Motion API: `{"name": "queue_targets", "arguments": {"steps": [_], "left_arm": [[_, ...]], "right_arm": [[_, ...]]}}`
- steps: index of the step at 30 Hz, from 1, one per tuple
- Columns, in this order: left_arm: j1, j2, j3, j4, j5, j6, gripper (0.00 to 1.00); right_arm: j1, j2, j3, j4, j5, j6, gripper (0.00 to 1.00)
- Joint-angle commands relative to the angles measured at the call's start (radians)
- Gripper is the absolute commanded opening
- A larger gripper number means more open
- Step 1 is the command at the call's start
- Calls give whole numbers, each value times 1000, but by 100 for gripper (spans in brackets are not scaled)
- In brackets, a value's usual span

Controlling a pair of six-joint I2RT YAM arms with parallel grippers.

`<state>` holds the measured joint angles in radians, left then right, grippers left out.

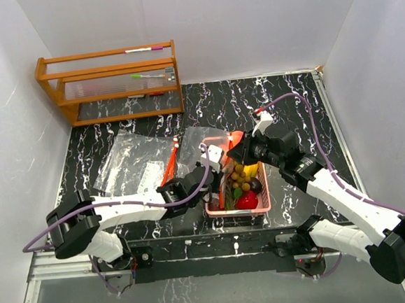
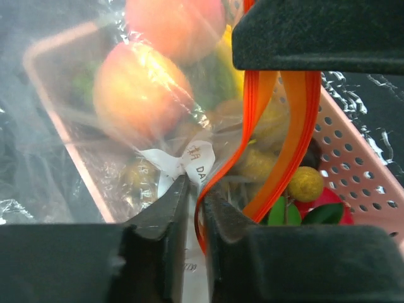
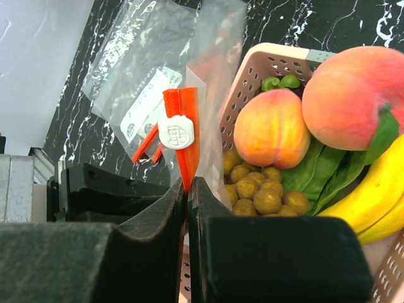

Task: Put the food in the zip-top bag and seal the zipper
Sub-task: Open the zipper of the food storage bag.

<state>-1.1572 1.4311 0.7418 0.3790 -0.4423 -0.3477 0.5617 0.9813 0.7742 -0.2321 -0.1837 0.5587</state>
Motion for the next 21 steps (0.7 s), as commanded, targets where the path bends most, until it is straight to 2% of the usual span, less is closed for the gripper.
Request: {"name": "queue_targets", "arguments": {"steps": [1,5,10,16,21], "left_arm": [[-13,14,50,-48,-85,28,0],[-15,-52,52,-103,-171,58,0],[-15,-221,72,-185,-292,128,0],[-15,-284,117,-251,-308,176,0],[-15,-278,81,-247,-333,151,0]], "right_arm": [[1,-26,30,20,-11,-2,8],[1,-22,32,4,-19,-14,8],[2,-25,38,1,-16,-29,9],[2,26,91,-6,-48,-58,29],[1,80,145,14,-61,-85,46]]}}
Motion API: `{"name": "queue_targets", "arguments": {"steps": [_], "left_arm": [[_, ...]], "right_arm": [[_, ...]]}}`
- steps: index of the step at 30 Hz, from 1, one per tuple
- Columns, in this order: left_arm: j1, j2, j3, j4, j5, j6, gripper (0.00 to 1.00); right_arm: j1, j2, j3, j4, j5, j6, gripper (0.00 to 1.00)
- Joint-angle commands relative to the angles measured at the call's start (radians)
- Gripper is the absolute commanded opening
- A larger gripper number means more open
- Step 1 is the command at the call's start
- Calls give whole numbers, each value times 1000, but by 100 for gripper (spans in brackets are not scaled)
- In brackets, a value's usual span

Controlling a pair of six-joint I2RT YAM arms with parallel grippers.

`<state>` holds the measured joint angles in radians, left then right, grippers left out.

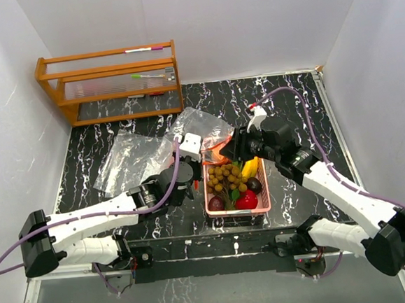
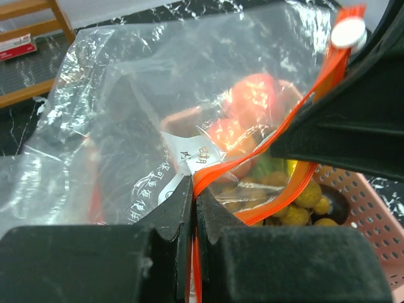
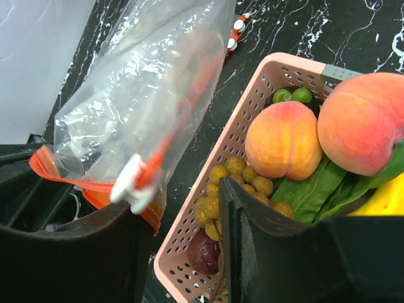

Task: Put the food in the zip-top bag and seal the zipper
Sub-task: Open the zipper of the food storage bag.

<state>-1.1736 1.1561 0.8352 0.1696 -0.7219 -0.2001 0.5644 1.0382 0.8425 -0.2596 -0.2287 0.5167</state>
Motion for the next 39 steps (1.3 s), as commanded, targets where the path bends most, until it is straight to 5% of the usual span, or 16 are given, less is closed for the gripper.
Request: {"name": "queue_targets", "arguments": {"steps": [1,6,11,22,39], "left_arm": [[2,-3,-19,-38,-69,-7,0],[2,-40,-34,-34,-118,-45,0],[2,-34,-39,5,-89,-58,0],[5,58,-7,62,-103,-107,0],[110,-80,61,18,-215,11,0]], "right_arm": [[-1,26,84,50,-12,-47,51],[0,48,98,101,-31,-20,66],[21,104,97,169,-50,22,65],[106,160,131,141,93,24,10],[108,159,158,-141,283,-148,8]]}}
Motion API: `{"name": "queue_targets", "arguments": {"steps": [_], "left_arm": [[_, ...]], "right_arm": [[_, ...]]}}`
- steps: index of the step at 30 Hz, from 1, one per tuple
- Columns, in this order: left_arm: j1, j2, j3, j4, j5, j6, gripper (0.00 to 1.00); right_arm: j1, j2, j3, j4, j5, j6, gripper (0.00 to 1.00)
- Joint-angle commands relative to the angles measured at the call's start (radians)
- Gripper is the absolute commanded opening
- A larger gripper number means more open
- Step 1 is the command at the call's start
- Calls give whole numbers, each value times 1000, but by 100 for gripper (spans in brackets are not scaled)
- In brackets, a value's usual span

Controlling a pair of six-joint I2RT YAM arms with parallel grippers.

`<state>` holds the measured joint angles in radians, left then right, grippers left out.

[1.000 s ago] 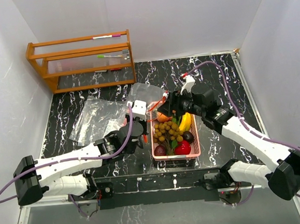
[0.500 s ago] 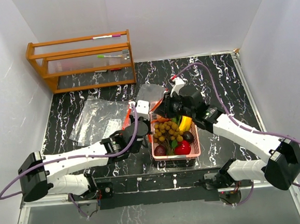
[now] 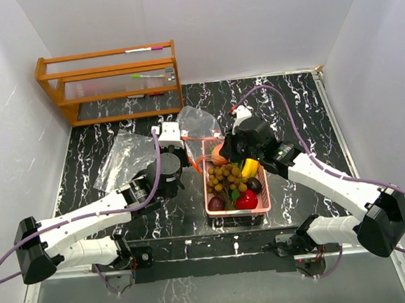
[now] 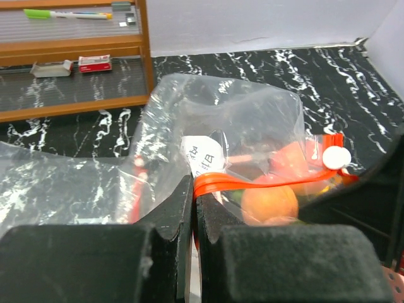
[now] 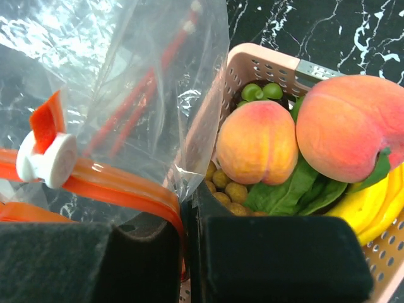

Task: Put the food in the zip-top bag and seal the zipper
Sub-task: Open the zipper of the food storage bag.

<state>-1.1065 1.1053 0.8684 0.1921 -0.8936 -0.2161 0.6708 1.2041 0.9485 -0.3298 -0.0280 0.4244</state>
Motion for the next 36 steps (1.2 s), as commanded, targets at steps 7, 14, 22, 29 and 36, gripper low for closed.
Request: {"name": "queue_targets", "arguments": {"steps": [7,14,22,29,36], "left_arm": [[73,-34,50,-4,-53,99,0],[82,-57,70,-26,-19,157,0],[86,-32,87,-56,12,152,0],[111,45,79,-87,-41,162,0],[149,90,120,-222,-62,76,0]], "right_arm": [[1,-12,51,-124,209,-65,8],[3,18,76,-147,377,-126,9],[3,-17,57,27,25,-195,40],[3,-86,64,95,-67,-169,67],[3,-182,60,75,-51,-169,93]]}}
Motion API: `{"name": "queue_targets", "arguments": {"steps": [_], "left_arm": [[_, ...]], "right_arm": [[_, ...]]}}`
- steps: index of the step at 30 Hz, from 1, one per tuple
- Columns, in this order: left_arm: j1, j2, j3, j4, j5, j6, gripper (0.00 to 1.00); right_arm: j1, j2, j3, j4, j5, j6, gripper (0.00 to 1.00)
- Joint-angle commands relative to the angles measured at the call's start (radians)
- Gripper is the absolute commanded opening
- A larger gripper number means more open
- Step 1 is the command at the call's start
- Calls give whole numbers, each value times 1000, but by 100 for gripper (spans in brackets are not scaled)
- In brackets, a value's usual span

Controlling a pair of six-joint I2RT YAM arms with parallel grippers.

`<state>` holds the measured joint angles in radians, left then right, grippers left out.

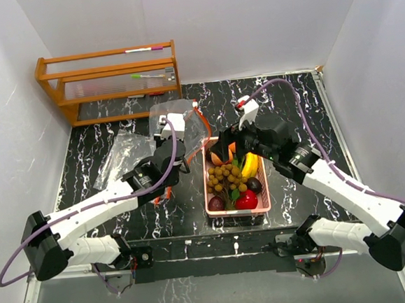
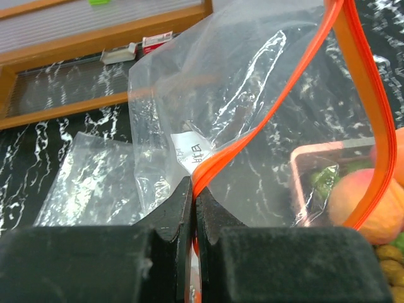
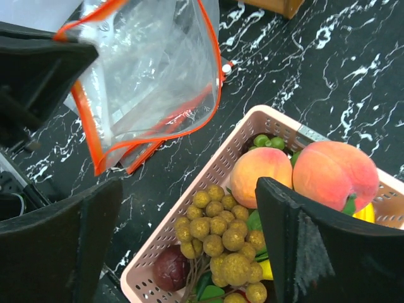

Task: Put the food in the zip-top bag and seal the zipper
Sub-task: Open the zipper of the food storage bag, then pick up the fake fruit from the bin.

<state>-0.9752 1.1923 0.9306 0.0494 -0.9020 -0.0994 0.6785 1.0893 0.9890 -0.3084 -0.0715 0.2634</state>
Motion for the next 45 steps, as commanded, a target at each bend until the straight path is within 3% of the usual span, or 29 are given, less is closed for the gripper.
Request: {"name": "queue_targets", "arguments": {"steps": [1,9,14,19,25,32,38,45], "left_arm": [[18,5,62,-98,-56,-50,0],[18,21,121,-322,-3,-169,0],[18,0,98,-371,-1,-198,0],[19,-6,93,-399,11,-220,0],[18,-1,106,-369,20,-159,0],[19,-12,108,-342,55,-143,0],[19,-52,68,-313,72,-138,0],[18,-77,53,-308,83,-138,0]], "right_arm": [[-5,-77,19,39,1,-3,98],[-5,-65,29,-243,119,59,99],[-5,-109,30,-397,197,146,98],[-5,-82,45,-446,275,241,95],[-29,109,127,-426,365,288,97],[-212,229,119,-234,247,350,98],[-218,289,109,-104,170,365,99],[-218,375,150,-134,230,354,98]]}}
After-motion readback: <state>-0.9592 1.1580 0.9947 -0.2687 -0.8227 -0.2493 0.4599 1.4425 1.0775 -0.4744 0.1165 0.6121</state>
